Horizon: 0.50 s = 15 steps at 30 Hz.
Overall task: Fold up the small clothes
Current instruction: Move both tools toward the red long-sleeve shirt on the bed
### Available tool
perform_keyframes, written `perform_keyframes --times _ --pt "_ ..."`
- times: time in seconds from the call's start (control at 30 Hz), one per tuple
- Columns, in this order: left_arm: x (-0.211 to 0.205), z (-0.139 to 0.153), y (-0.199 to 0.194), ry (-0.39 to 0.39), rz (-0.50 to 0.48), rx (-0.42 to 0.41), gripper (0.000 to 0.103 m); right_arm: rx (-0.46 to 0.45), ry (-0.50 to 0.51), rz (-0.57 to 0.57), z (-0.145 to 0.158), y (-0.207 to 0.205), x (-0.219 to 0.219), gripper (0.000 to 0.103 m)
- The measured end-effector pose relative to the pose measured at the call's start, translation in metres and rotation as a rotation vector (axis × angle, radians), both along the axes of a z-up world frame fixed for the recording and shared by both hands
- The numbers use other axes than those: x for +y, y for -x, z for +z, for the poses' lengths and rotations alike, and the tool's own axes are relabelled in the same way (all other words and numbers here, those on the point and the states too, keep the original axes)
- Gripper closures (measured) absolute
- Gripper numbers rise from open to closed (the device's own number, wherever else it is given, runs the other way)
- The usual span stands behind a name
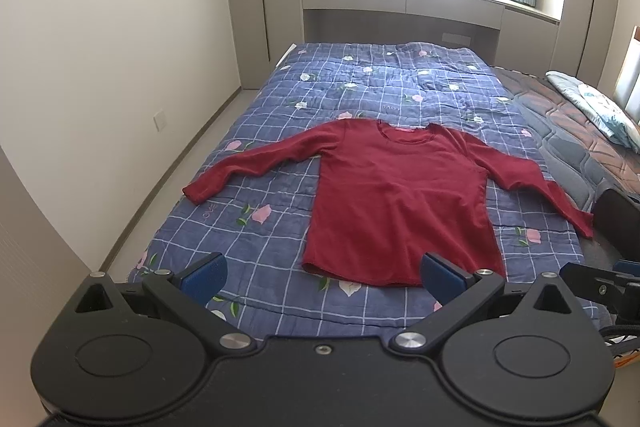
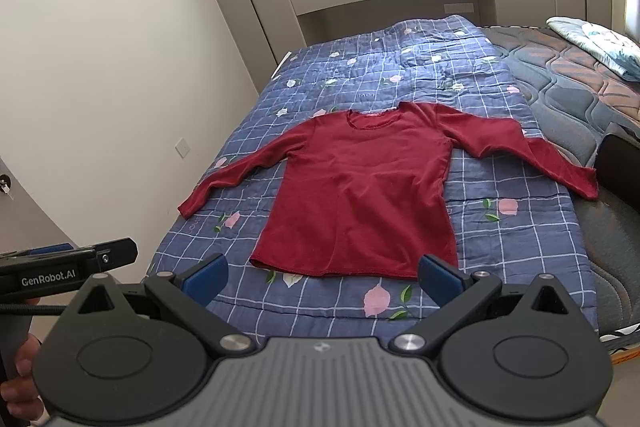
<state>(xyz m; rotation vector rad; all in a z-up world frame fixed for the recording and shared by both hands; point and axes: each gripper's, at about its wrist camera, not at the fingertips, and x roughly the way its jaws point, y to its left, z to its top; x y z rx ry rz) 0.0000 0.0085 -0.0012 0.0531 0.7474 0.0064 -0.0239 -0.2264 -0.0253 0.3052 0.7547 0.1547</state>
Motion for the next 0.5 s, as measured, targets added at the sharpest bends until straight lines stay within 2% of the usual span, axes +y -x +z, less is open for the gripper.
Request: perform_keyframes --times 0.5 --pt "0.002 -0.007 -0.029 -0.005 -0.016 0.058 0.001 0.061 -0.013 -0.027 -0.012 -0.026 0.006 0.0"
